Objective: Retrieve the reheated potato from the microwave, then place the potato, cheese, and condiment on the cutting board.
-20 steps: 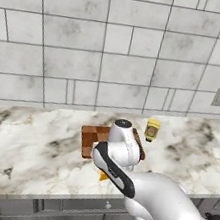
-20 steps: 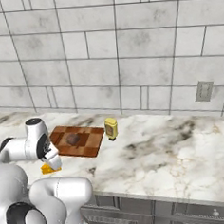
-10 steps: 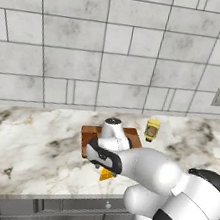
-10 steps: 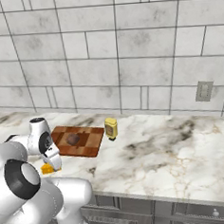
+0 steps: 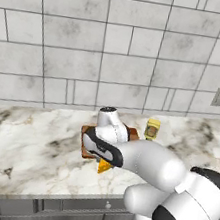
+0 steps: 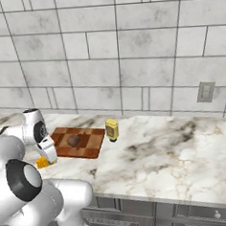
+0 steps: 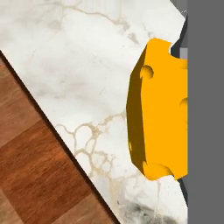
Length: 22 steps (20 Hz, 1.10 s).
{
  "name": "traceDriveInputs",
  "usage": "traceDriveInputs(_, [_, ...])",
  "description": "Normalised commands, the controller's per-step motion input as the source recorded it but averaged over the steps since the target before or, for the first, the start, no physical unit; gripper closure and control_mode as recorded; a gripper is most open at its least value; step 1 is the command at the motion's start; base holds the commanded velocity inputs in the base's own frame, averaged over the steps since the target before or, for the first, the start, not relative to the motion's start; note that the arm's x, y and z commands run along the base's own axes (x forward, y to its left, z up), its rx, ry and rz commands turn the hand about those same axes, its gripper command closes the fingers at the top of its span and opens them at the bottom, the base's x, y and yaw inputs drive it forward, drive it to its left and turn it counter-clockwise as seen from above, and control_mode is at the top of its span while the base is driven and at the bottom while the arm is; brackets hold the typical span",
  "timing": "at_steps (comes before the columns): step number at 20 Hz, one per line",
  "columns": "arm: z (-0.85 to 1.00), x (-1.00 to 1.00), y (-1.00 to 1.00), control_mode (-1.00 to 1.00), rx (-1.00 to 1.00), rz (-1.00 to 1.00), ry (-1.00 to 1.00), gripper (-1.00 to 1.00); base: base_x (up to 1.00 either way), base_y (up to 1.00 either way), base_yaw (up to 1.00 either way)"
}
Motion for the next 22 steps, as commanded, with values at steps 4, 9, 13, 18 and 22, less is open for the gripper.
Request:
traceDriveInputs(4, [0.49,0.74,0.00,-1.00,0.02,0.05,-0.05,1.00,0.00,0.00,0.00])
traceDriveInputs(9, [0.18,0.73,0.19,-1.00,0.01,0.05,0.00,1.00,0.00,0.00,0.00])
traceDriveInputs(13, [0.08,0.36,0.41,-1.00,0.00,0.04,0.00,1.00,0.00,0.00,0.00])
traceDriveInputs(18, [0.00,0.58,0.17,-1.00,0.00,0.00,0.00,1.00,0.00,0.00,0.00])
traceDriveInputs(22, [-0.02,0.44,0.08,-1.00,0.00,0.00,0.00,1.00,0.00,0.00,0.00])
